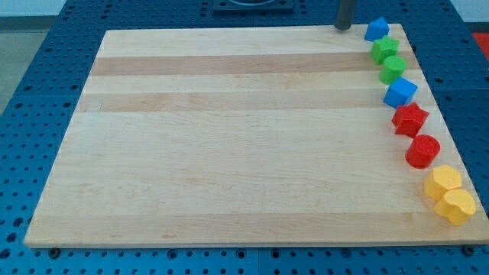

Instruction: Point your arm towards the blue triangle

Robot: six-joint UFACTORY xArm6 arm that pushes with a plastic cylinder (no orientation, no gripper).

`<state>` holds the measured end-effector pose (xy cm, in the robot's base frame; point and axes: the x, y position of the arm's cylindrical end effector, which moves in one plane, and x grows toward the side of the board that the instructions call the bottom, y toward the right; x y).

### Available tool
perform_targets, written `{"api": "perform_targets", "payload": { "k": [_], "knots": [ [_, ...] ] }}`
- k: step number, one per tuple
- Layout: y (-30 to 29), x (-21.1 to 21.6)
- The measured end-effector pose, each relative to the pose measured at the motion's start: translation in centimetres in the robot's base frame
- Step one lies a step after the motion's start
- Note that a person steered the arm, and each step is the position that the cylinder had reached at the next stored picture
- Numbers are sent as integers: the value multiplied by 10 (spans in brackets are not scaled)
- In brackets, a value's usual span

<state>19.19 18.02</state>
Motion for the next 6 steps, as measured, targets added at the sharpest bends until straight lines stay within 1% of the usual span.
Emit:
{"api": "perform_targets", "payload": {
  "k": [6],
  "knots": [
    [42, 0]
  ]
}}
